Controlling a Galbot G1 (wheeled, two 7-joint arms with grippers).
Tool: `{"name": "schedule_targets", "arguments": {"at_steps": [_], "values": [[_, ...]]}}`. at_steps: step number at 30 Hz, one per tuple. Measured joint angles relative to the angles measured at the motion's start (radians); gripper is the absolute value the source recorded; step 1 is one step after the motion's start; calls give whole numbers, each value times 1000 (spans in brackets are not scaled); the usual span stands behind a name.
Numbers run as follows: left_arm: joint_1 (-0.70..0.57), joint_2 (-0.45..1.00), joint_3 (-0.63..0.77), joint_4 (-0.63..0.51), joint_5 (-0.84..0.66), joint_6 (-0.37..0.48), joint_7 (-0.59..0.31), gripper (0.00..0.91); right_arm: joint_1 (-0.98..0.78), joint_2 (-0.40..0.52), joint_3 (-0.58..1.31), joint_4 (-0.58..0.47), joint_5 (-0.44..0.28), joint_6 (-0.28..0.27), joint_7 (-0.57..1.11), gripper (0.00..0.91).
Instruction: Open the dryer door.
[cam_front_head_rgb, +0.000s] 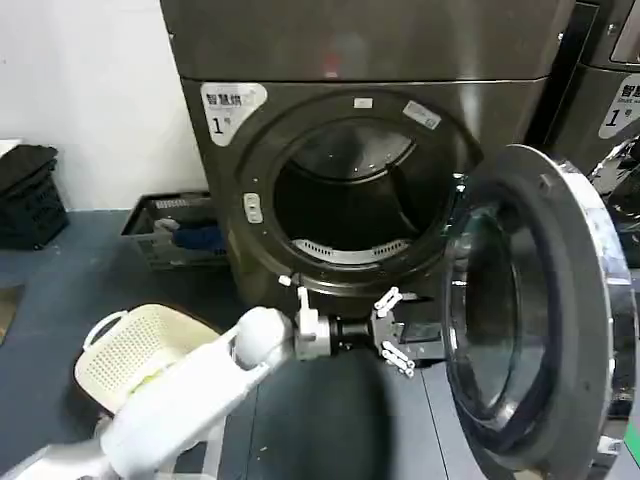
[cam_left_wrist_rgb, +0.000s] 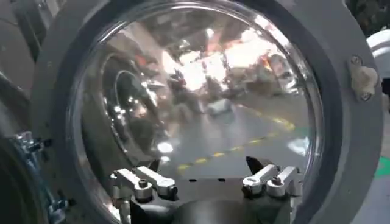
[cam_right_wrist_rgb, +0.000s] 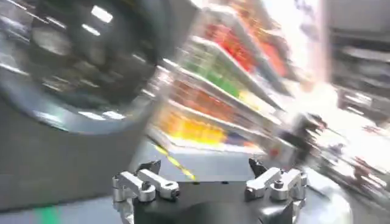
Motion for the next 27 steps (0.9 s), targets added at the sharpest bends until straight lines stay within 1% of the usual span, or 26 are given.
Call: {"name": "schedule_targets", "arguments": {"at_steps": [4,9,17,21,27], "values": [[-31,-36,35,42,22,-18,-17,907,7,32,71,-67,-7,-8,26,907],[-64,-94,65,95,51,-23,-46,907,14,32,124,-150,-25,-3,69,907],[-101,-191,93,178,85,-32,-94,907,33,32,189,-268,-18,-5,142,907],[-115,-240,101,224,93,-36,-98,907,29,32,212,-303,-25,-17,183,907],[-129,-299,107,280,95,-39,-103,907,14,32,248,-299,-39,-55,200,907]]}}
